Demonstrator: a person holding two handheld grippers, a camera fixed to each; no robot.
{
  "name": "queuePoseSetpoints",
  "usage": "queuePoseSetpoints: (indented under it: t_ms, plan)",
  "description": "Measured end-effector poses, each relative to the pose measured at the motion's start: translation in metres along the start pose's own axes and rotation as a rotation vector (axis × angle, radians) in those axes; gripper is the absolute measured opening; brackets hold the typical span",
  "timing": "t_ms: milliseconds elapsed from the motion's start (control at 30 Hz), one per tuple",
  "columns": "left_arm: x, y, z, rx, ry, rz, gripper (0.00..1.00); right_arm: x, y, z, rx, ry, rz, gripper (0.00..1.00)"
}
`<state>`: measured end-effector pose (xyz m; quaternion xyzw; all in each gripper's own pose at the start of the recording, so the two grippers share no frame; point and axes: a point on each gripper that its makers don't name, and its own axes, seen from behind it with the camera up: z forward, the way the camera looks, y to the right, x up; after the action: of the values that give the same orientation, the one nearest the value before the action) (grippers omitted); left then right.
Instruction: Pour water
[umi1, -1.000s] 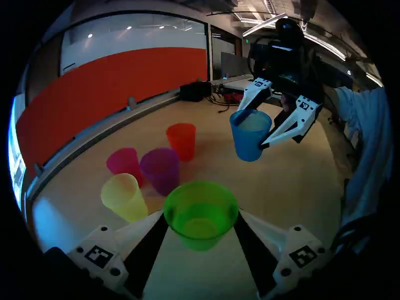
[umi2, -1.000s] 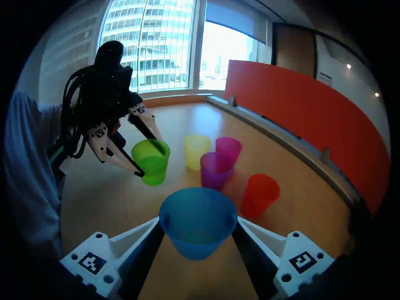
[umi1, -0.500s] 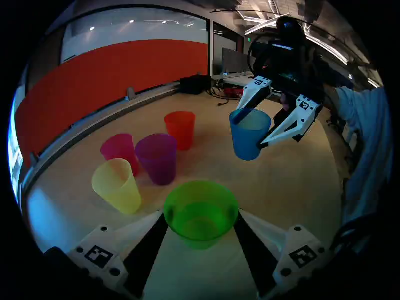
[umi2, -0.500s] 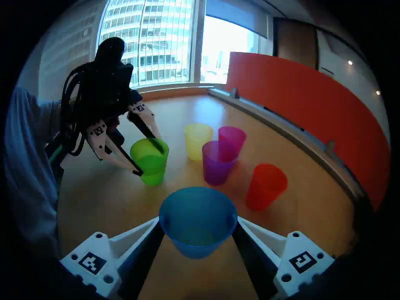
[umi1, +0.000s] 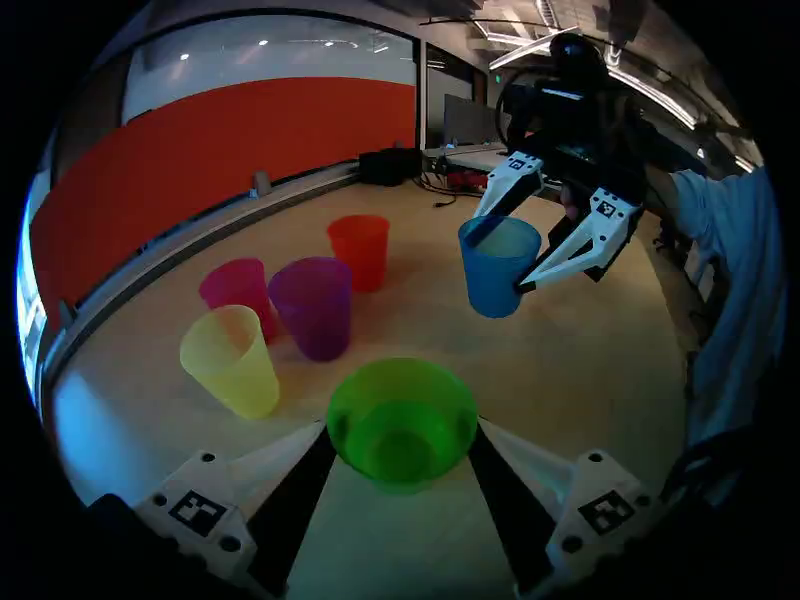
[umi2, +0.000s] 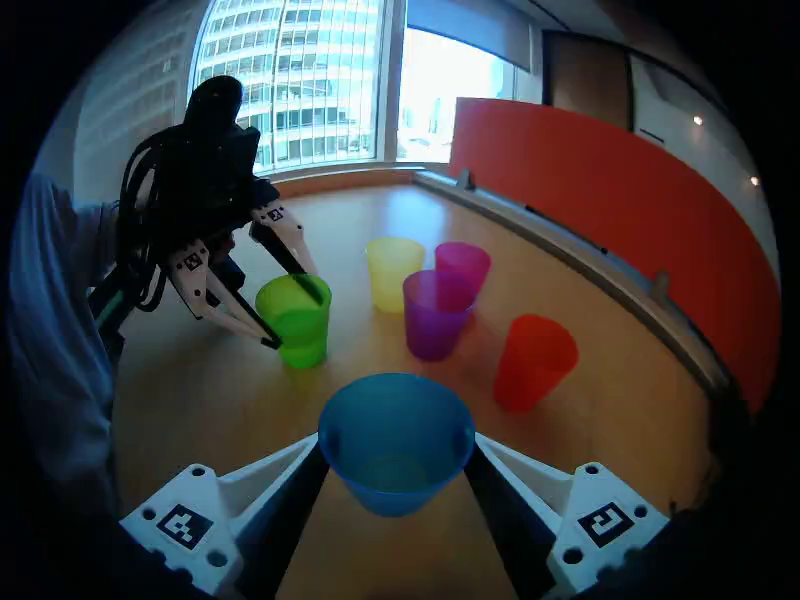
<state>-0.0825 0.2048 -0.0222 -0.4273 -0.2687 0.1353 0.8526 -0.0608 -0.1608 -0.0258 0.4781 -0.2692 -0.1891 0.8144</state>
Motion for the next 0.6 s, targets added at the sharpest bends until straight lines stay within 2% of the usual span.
queuePoseSetpoints:
  t_ms: [267,367,600]
  plan:
    - [-0.002,-0.001,-0.003,0.001,0.003,-0.019,0.88,-0.004,-0.002,0.003,-0.004,-0.007,-0.006,0.91]
    - [-0.002,-0.001,-0.005,0.003,0.006,-0.02,0.94,-0.005,-0.002,0.003,-0.007,-0.008,-0.007,0.91]
    - [-0.011,-0.002,-0.008,0.009,-0.022,-0.02,0.96,-0.013,-0.004,0.007,-0.01,-0.023,-0.013,0.91]
